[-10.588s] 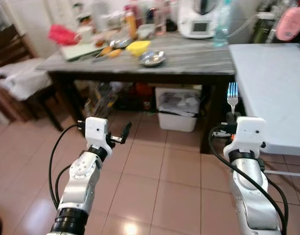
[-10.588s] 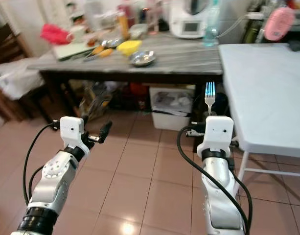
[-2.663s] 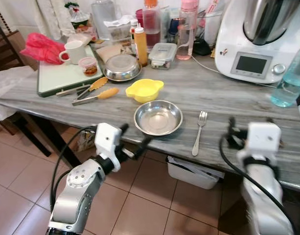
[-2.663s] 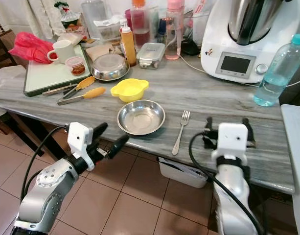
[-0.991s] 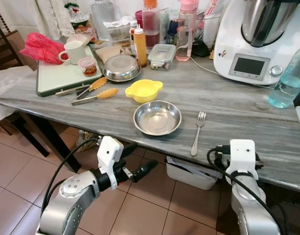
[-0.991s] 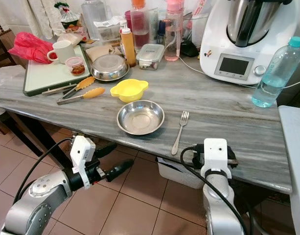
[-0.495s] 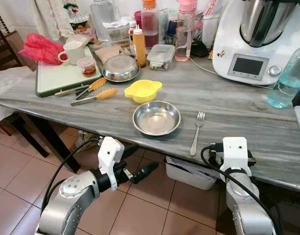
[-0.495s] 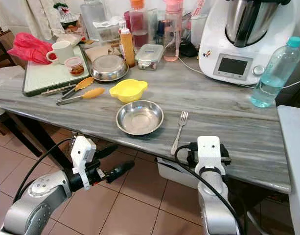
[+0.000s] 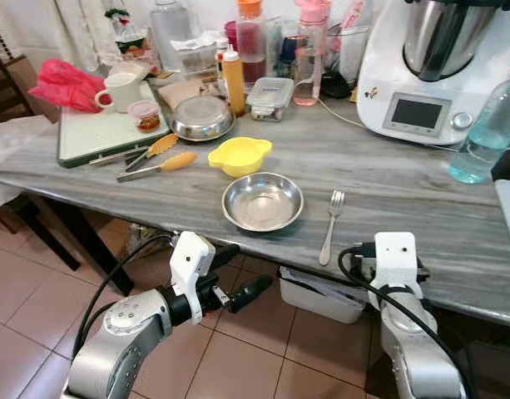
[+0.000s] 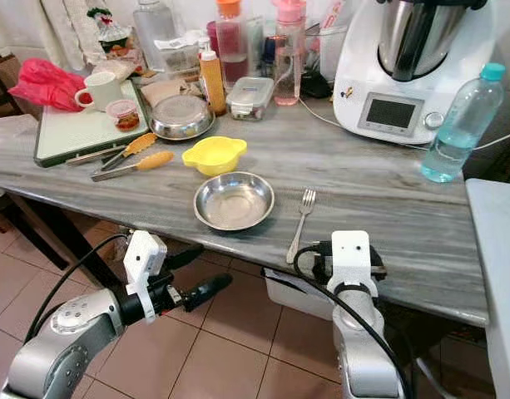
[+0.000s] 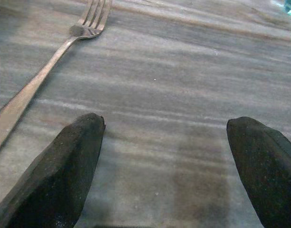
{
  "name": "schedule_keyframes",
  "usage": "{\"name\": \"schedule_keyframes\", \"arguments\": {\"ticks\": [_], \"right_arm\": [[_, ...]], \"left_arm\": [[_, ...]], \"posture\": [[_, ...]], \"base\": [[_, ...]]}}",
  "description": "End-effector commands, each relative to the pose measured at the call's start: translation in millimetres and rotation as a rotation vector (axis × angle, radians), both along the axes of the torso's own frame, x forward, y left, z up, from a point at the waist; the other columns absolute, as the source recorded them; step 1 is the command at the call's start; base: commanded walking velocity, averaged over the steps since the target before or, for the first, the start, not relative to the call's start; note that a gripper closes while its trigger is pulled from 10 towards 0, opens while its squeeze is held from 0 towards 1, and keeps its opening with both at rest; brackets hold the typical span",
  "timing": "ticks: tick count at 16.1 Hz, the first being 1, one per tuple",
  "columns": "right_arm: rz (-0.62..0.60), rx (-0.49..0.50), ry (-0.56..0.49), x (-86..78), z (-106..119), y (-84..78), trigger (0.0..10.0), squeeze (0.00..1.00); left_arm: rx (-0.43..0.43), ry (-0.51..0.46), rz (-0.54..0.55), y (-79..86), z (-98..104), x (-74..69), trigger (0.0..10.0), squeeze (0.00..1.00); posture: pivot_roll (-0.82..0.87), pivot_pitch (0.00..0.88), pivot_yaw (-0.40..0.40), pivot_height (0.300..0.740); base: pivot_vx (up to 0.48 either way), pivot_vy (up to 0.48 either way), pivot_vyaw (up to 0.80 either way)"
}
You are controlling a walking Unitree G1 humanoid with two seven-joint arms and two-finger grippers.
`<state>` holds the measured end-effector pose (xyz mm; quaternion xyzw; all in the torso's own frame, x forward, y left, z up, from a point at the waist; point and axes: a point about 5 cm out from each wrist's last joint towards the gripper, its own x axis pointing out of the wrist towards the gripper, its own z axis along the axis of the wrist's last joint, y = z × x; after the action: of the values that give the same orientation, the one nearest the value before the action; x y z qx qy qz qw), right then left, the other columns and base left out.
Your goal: Setting the table
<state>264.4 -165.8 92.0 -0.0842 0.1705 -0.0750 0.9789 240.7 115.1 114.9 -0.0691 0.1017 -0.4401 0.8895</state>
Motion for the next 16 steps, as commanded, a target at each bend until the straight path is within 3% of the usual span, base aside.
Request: {"name": "schedule_keyframes", "arguments": {"ticks": [1,16], "right_arm": [[0.092,0.056,0.124,-6.3,-22,20.8,10.0,1.0],[0.251,0.094,0.122,5.5,-24,48.9,10.0,1.0]], "left_arm": [[0.015,-0.01,0.009,1.3,2,2.0,10.0,0.0],[0.021,-0.005,0.015,3.5,1,-0.1,10.0,0.0]], "posture": [[-0.09,0.033,0.069,0.74],[-0.09,0.04,0.073,0.74]], "base": [[0.0,0.0,0.0],[0.0,0.0,0.0]]}}
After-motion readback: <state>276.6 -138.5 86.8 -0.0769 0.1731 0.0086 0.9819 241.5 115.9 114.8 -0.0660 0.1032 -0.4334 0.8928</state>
